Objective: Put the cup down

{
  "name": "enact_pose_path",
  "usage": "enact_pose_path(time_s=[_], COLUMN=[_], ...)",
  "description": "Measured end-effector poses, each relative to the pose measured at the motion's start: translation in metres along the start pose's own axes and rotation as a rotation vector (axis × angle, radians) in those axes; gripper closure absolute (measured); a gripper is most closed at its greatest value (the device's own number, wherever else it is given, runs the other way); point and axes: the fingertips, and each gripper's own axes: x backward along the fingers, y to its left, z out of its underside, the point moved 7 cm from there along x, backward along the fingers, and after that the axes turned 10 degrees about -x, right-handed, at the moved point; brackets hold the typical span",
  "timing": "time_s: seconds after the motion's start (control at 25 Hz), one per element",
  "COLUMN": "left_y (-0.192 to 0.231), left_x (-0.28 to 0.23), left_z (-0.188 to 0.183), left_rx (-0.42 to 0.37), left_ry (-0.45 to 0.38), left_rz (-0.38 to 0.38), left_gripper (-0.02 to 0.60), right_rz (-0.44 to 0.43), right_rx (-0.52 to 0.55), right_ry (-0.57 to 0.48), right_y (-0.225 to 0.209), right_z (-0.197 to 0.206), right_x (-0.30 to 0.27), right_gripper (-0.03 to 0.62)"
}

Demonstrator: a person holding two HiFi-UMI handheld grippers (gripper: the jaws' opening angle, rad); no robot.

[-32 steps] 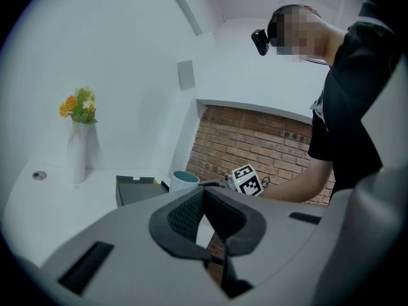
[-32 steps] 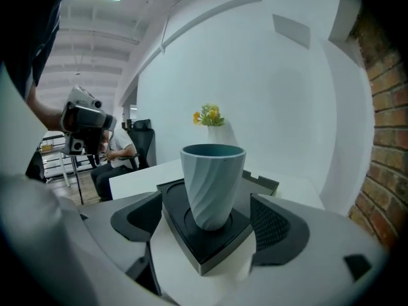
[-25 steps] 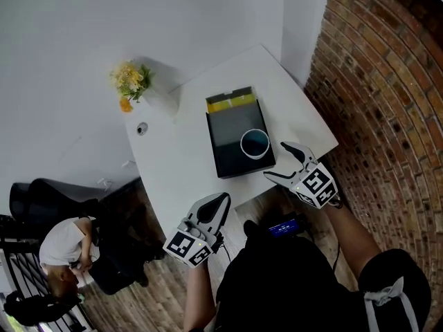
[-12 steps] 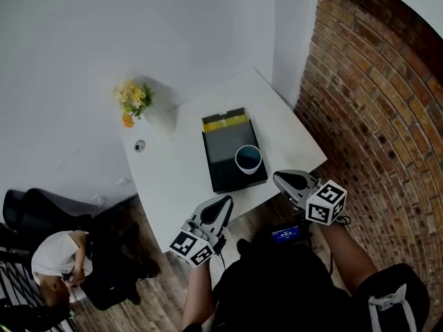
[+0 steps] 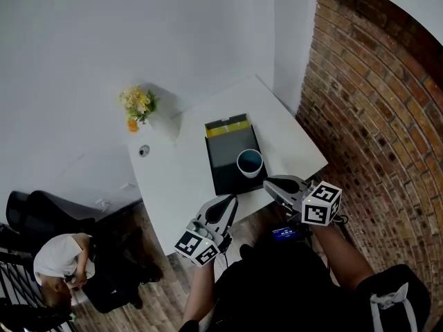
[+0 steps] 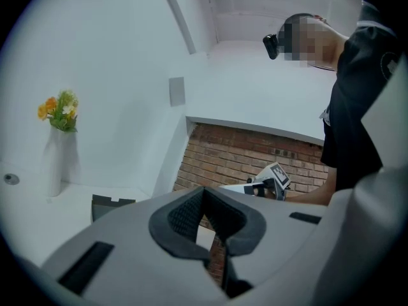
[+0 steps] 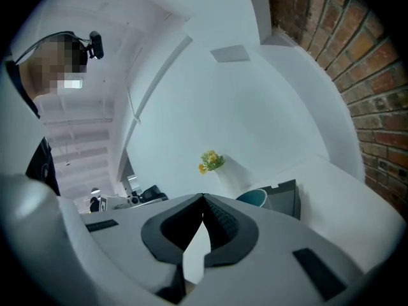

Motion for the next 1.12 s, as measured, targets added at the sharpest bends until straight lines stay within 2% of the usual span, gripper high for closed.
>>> enact_pose_path(time_s=[0.16,0.44,1.12], left_y=[0.004,0.008,0.01], left_x=[0.004,0.009,0.015], left_z=[-0.002,-0.001,0.003], left_rx=[-0.002,0.0,0.026], left_ry=[0.008,0.02,0.027], left_rz=[-0.024,-0.075,-0.087], left_gripper=[0.574,0.574,0.574], right_rz=[0.024,0.099,0.129], right_rx=[-0.024,0.01,0.001], right_ry=[-0.003,0.072,0.068], right_y=[-0.006,-0.013,-0.017], right_z=[-0.002,0.008,0.008], right_x=[-0.005,-0.013,-0.009], right_gripper=[0.582,0.582,0.582])
